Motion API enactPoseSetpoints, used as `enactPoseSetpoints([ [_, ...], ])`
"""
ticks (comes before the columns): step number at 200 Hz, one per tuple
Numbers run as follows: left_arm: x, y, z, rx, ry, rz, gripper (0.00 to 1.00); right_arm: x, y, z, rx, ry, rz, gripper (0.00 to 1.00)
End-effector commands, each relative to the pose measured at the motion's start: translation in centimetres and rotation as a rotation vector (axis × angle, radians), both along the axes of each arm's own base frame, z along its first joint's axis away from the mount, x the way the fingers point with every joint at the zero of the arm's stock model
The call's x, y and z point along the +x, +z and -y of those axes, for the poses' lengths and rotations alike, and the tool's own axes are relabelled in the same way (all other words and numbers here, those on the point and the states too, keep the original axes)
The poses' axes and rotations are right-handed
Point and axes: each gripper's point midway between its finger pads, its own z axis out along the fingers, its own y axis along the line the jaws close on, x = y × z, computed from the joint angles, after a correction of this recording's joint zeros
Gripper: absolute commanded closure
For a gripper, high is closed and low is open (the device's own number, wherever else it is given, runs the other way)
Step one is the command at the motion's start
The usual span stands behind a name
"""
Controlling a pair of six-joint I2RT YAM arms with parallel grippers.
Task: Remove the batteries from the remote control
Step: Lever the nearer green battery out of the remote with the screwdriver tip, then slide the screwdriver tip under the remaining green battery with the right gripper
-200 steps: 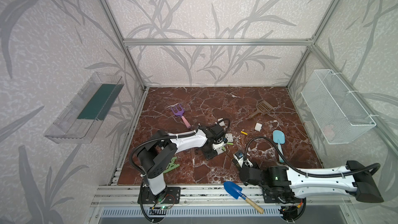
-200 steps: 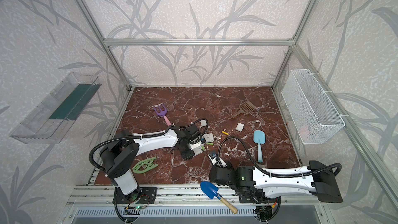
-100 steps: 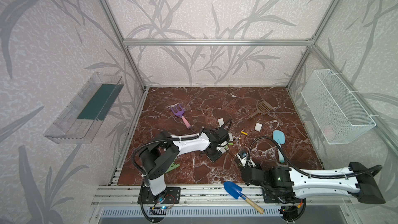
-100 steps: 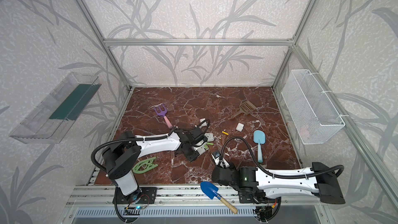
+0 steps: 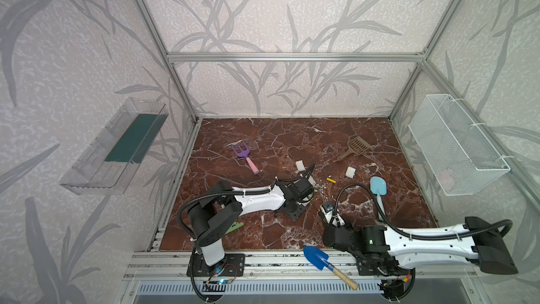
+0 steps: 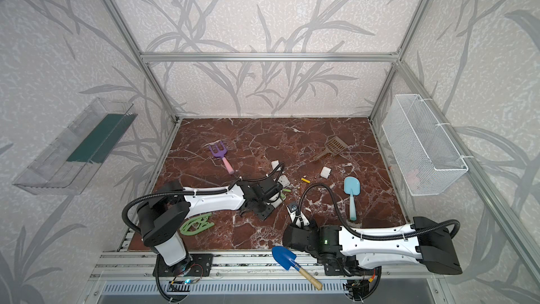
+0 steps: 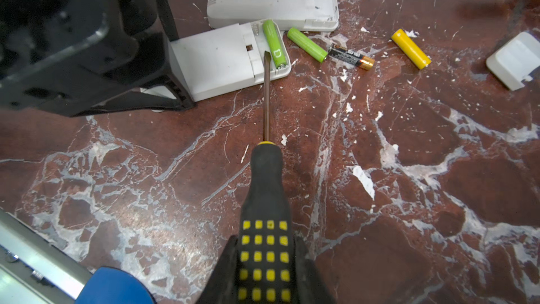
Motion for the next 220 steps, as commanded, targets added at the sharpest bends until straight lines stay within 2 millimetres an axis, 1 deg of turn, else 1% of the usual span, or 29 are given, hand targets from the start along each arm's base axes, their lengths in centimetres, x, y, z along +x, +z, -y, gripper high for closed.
enactPoseSetpoints([
  [1,-0.9,-2.3,-1.8,0.076,0.052,-0.03,0.67,0.1,0.5,0.1,0.008,-0.031,-0.007,1.0],
  [37,-1.0,-1.8,-1.5,0.089,0.058,-0.036,0.67,0.3,0.7,-0.6,-0.003,-0.026,-0.001,1.0],
  [68,-1.3,-1.7,-1.6,0.12,0.062,-0.046,0.68,0.1,0.2,-1.2,-0.003,-0.03,-0.026,1.0],
  [104,-1.8,-1.7,-1.6,0.135,0.061,-0.067,0.68,-0.1,-0.1,-0.9,-0.028,-0.055,-0.06,1.0],
  [127,-2.0,-1.9,-1.3,0.13,0.058,-0.078,0.68,0.2,-0.2,-0.8,-0.022,-0.064,-0.051,1.0],
  [188,-2.2,-2.1,-1.4,0.139,0.059,-0.084,0.69,0.2,-1.2,-2.2,-0.003,-0.005,-0.051,1.0],
  [220,-2.2,-2.0,-1.4,0.142,0.062,-0.083,0.69,0.3,-1.5,-2.3,-0.005,-0.001,-0.05,1.0],
])
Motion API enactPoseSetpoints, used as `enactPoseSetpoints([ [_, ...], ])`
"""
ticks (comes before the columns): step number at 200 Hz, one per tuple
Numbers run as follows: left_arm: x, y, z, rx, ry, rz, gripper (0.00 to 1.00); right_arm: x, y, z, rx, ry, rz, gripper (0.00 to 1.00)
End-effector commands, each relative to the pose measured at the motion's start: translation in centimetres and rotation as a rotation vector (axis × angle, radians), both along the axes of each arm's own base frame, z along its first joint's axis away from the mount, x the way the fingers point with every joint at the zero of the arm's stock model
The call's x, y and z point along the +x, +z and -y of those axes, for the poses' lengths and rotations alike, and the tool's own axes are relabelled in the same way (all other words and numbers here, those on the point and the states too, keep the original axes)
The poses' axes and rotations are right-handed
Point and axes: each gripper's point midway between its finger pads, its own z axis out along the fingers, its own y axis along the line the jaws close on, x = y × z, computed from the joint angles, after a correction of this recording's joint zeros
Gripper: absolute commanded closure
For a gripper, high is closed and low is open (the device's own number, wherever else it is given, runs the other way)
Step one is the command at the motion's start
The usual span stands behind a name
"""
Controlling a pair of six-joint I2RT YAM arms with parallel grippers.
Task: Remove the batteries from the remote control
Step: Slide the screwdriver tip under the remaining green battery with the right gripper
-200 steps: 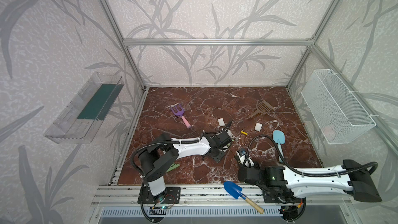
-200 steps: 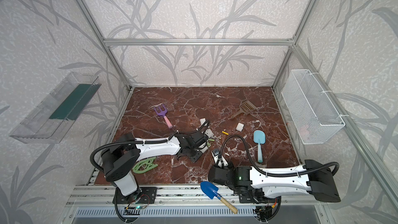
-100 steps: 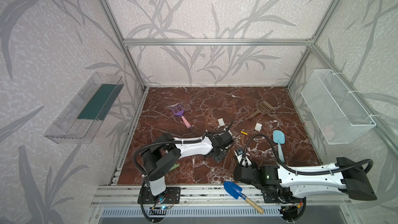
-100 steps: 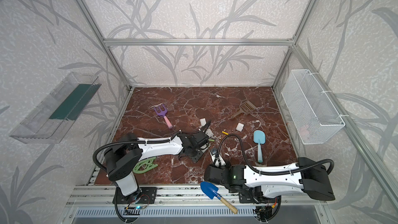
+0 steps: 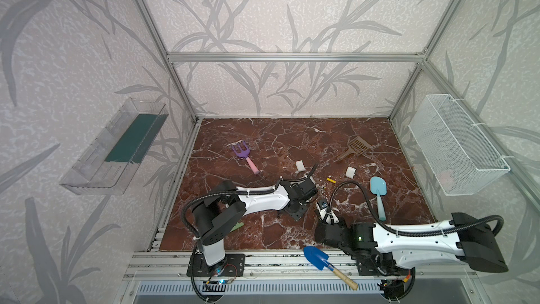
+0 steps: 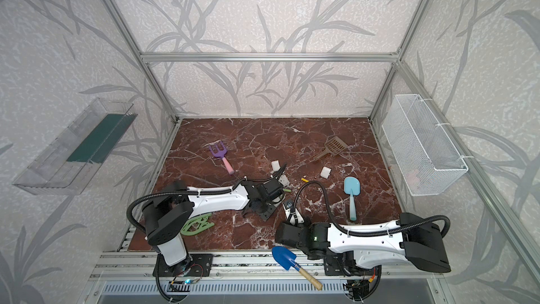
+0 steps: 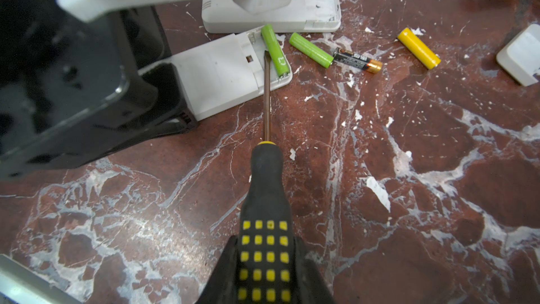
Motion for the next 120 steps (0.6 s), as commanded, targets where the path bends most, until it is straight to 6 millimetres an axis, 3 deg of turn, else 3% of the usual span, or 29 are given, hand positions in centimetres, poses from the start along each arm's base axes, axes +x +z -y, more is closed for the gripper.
enactPoseSetpoints([
  [1,-1.7,-2.0,-1.6,0.095,-0.002,-0.064,0.69,-0.6,-0.8,-0.5,0.005,0.04,-0.029,1.0],
  [54,-1.8,-2.0,-1.7,0.103,0.007,-0.069,0.69,-0.1,-0.1,1.0,-0.004,-0.003,0.007,1.0],
  [120,-1.9,-2.4,-1.9,0.117,0.009,-0.08,0.69,0.3,0.6,0.5,0.007,0.029,0.043,1.0],
])
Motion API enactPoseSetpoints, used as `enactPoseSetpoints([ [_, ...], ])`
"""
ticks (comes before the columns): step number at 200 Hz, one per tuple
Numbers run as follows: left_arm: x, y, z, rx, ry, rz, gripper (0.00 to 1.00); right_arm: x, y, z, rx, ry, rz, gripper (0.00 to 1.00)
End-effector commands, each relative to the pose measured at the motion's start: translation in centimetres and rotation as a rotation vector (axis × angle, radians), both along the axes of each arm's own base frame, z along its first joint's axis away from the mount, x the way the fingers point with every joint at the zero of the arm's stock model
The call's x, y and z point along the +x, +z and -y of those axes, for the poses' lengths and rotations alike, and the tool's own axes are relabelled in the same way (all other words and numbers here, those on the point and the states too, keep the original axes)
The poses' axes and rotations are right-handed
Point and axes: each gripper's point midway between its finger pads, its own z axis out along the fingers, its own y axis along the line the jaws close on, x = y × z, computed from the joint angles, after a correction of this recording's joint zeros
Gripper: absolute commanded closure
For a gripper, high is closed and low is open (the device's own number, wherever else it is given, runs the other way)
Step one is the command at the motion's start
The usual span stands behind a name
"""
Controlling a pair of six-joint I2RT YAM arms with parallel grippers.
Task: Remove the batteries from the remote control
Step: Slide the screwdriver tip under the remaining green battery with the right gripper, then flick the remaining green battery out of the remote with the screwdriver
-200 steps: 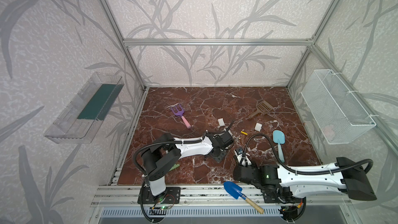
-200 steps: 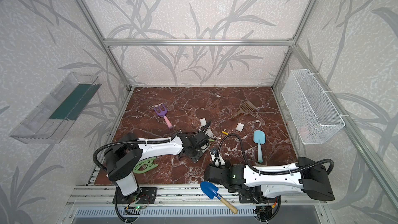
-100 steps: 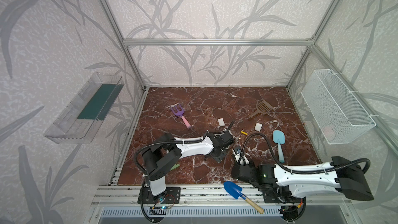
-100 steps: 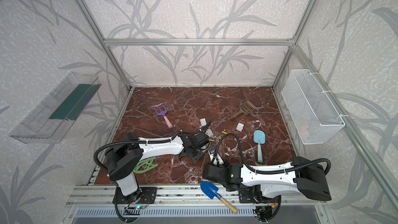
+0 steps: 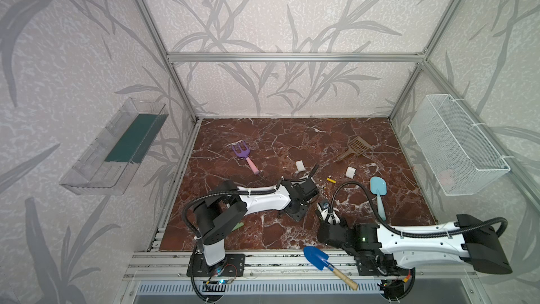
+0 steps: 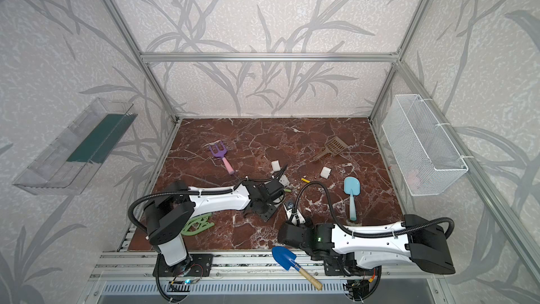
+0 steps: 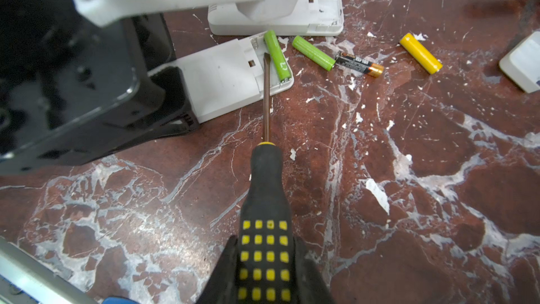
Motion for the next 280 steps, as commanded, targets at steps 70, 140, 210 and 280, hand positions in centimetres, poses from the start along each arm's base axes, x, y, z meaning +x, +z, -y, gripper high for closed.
enactPoseSetpoints([
  [70,-1.9,-2.5,-1.6,0.077,0.004,-0.077,0.69,0.9,-0.3,0.3,-0.029,-0.007,0.064,1.0],
  [140,-2.0,-2.7,-1.9,0.084,0.013,-0.08,0.7,1.4,0.7,1.0,-0.024,-0.03,0.108,1.0],
  [210,-2.1,-2.7,-2.4,0.1,0.017,-0.078,0.7,1.5,0.6,2.0,-0.044,-0.059,0.115,1.0],
  [280,-2.2,-2.8,-2.5,0.101,0.022,-0.079,0.7,1.7,0.9,2.5,-0.042,-0.079,0.127,1.0],
])
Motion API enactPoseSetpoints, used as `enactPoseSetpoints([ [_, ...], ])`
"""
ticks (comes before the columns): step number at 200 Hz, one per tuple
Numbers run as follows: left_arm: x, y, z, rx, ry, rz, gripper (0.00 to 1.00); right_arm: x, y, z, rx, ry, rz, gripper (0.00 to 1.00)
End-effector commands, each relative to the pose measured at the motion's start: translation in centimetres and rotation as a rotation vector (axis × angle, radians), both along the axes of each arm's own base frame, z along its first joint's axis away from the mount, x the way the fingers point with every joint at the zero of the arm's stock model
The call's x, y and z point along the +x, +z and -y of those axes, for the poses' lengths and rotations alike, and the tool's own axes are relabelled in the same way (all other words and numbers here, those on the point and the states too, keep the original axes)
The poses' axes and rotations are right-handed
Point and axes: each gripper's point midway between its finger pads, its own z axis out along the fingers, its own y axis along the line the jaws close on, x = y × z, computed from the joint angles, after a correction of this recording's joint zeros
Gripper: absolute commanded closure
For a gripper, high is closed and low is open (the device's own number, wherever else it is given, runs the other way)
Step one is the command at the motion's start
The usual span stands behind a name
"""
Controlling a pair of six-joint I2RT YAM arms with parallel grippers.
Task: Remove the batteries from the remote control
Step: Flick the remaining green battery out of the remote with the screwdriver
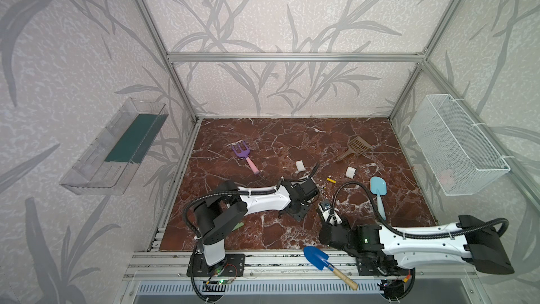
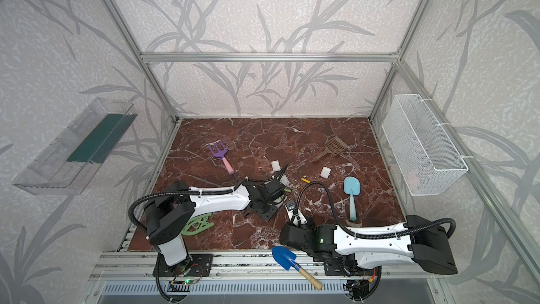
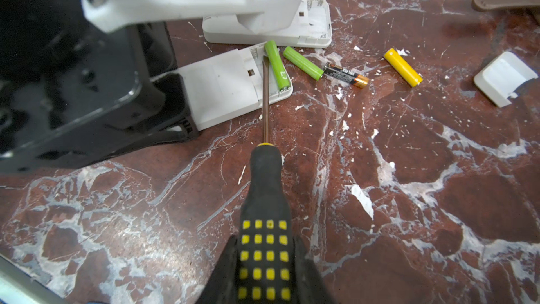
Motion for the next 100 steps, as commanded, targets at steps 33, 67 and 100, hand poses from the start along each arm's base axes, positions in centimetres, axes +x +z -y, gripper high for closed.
enactPoseSetpoints([
  [33,-2.34,-2.71,-3.45,0.139,0.023,-0.083,0.7,1.25,0.83,1.77,-0.024,-0.076,0.077,1.0],
  [67,-2.34,-2.72,-3.65,0.148,0.026,-0.083,0.7,1.31,1.18,1.73,-0.016,-0.072,0.084,1.0],
  [100,-2.46,-2.9,-3.87,0.16,0.027,-0.09,0.7,1.42,1.51,1.59,-0.004,-0.07,0.093,1.0],
])
